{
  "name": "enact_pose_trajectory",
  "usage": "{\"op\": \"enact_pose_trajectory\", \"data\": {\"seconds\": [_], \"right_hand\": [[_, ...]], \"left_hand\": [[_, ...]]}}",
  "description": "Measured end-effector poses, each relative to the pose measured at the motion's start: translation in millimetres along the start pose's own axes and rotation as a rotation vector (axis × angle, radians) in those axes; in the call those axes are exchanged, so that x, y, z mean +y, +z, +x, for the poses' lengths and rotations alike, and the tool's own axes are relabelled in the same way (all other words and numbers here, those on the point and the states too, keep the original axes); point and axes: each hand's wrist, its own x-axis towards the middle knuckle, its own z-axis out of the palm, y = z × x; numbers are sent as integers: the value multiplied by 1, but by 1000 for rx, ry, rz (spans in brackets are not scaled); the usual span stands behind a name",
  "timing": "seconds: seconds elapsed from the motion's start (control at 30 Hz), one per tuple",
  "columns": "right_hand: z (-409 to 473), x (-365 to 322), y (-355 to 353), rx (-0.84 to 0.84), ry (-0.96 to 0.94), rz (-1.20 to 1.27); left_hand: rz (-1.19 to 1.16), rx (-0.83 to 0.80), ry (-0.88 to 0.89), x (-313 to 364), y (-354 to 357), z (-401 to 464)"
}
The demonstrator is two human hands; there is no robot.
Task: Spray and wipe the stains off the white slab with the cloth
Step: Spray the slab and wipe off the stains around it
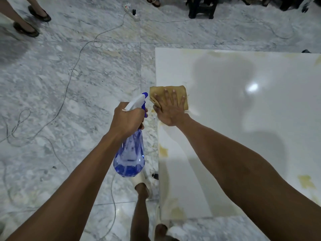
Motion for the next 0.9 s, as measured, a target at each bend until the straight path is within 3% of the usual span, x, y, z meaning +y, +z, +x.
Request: {"op": "enact_pose_trajectory", "data": {"seconds": [0.1,0.23,0.37,0.5,0.8,0.9], "right_hand": [[-37,-2,4,-53,-21,59],[-80,-15,22,26,2,-6],[-126,-22,24,-81,6,-38],[-171,-35,34,-7,10,-59],[-277,-61,46,-202,91,43],[-313,-71,54,-184,102,11]], "left_hand": [[-43,16,-20,-20,0,-38],[-60,36,-38,-42,-6,-81],[-57,31,-52,-64,-19,-112],[-20,41,-39,-83,-29,-146],[-20,-10,5,-127,-51,-232],[3,-10,1,-136,-55,-251]]}}
